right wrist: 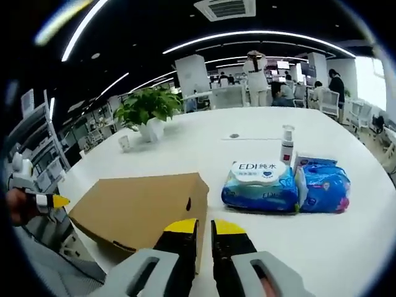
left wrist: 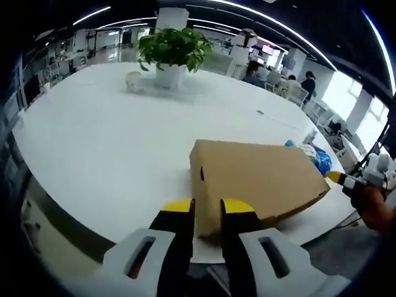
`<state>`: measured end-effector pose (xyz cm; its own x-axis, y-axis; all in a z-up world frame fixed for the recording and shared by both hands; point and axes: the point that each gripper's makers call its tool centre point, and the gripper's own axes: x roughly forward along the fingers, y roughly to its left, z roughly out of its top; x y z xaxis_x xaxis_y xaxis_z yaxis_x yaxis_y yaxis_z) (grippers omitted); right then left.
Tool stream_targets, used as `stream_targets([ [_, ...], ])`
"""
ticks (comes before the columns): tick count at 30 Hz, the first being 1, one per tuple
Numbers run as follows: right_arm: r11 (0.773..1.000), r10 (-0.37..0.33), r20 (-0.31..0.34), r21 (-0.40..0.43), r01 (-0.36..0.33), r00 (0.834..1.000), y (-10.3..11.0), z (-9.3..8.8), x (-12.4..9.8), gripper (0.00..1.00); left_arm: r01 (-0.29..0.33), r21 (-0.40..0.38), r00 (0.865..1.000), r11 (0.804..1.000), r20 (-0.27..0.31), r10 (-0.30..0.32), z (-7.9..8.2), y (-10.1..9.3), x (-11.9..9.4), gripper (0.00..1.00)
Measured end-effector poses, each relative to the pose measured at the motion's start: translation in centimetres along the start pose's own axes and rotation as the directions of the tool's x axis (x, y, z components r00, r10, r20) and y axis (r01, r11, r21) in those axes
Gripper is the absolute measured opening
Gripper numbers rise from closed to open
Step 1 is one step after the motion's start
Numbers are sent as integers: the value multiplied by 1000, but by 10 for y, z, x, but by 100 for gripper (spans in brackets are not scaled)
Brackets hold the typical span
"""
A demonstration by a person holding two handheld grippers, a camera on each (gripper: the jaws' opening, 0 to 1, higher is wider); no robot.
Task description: Operate the shoe box by opening the lid, removing the specified soft item, and placing it in the target area until the item is outside and the box remains undamaged.
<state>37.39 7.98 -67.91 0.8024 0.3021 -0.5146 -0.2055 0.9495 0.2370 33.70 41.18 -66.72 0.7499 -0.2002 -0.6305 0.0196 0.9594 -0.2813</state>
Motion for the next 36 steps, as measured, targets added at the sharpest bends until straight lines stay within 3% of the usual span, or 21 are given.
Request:
stream_targets([
  [5,997,75,1,19,-75,997,19,0,4,17,37,-6,999,999,-14,-37,-2,-12,6,24],
  [8,987,140,-15,82,-138,990,32,-6,7,24,47,5,998,999,-35,-47,-8,-16,9,27],
  [10,987,140,-34,81,-137,990,31,-12,10,30,69,2,997,998,-43,-69,-11,-20,11,32],
  [14,987,147,-68,79,-141,987,34,-21,12,30,97,22,992,995,-86,-95,-24,-27,15,39],
  [23,986,156,-111,84,-147,982,37,-38,17,27,91,36,980,995,-179,-83,-46,-21,25,38],
  [26,980,163,-90,130,-151,983,35,-38,18,27,100,37,979,994,-182,-92,-44,-20,27,39],
  [36,985,154,-61,94,-148,986,37,-36,21,26,132,-11,978,991,-164,-132,-46,-18,30,40],
])
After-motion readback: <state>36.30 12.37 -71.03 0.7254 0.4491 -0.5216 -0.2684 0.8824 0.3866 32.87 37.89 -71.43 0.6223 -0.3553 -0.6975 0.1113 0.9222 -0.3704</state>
